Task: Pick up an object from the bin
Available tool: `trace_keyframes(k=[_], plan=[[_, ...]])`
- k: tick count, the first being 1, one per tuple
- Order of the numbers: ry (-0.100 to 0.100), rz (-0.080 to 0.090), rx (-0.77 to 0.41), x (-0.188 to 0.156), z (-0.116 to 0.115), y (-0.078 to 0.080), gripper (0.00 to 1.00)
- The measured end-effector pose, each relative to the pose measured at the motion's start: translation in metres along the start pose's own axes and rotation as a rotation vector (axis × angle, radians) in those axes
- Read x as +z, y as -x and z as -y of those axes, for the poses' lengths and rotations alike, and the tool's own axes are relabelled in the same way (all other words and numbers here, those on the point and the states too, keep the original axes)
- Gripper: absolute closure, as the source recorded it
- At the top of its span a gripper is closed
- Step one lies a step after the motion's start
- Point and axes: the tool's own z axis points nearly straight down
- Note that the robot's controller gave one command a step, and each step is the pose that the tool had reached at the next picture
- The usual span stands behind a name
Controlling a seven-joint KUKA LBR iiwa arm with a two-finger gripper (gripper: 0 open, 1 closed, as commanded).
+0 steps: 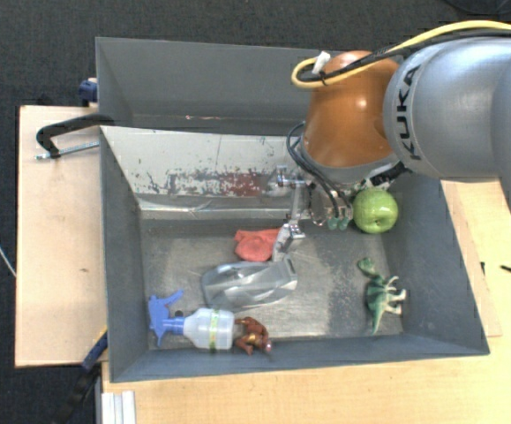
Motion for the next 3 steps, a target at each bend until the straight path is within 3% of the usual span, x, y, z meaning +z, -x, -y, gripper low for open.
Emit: trace_keyframes(k=[1, 2, 3], plan=[[0.001, -0.013, -0.06, 0.009, -0.001, -0.004, 1.0], [0.001, -0.013, -0.06, 0.009, -0.001, -0.004, 1.0], [-0.002, -0.009, -0.061, -0.038, 0.0, -0.005, 1.0]])
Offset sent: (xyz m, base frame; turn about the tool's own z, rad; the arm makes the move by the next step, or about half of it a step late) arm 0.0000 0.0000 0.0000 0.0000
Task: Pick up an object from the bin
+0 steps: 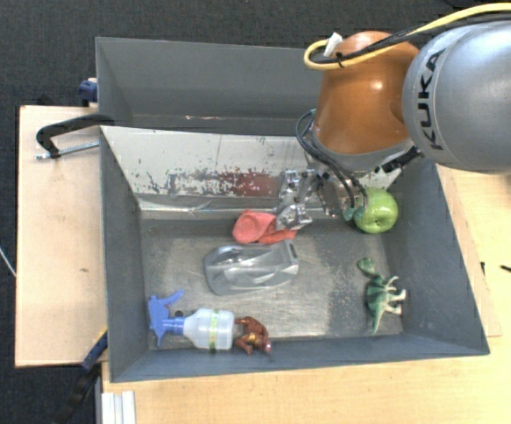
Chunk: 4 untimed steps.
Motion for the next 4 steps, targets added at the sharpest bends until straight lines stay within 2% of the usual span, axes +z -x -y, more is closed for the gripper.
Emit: trace_keyframes(k=[1, 2, 3, 4], plan=[[-0.002, 0.002, 0.039, 0.0865, 0.0169, 0.0005, 0.0], [-0.001, 0.005, 0.038, 0.0833, 0.0156, 0.0014, 0.0], [0.0, 0.006, -0.059, 0.0881, 0.0208, 0.0027, 1.0], [0.0, 0.006, -0.058, 0.0881, 0.0209, 0.0027, 1.0]])
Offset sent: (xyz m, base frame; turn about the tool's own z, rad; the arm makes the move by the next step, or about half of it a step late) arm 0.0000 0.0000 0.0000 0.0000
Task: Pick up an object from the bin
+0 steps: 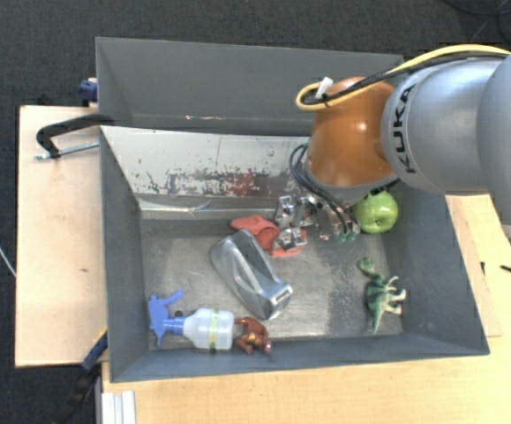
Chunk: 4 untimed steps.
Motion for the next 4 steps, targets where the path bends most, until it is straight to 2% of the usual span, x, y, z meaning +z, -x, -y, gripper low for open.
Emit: trace_keyframes(k=[1, 2, 3, 4], plan=[[0.0, -0.005, 0.012, -0.053, -0.001, -0.001, 1.0], [-0.003, 0.01, -0.028, -0.059, -0.024, -0.01, 1.0], [0.002, -0.012, -0.181, -0.078, -0.043, -0.013, 1.0], [0.0, 0.007, -0.267, -0.116, -0.028, -0.011, 1.0]])
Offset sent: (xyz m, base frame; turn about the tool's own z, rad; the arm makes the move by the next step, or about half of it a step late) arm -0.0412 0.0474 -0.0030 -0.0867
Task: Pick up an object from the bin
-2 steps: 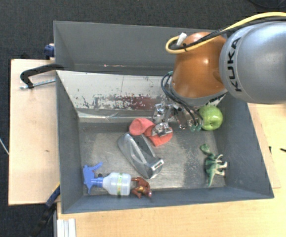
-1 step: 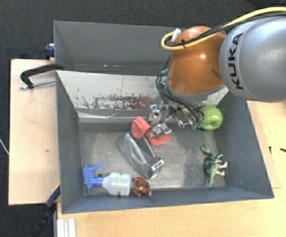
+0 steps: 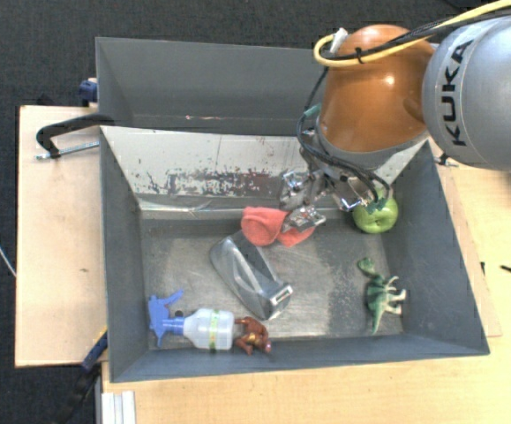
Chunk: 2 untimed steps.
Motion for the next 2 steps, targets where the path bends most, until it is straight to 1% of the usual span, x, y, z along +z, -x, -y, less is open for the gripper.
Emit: trace_keyframes(k=[1, 2], plan=[[-0.004, -0.001, 0.147, 0.038, -0.012, 0.022, 1.0], [0.007, -0.015, -0.1, 0.017, -0.011, 0.0, 1.0]])
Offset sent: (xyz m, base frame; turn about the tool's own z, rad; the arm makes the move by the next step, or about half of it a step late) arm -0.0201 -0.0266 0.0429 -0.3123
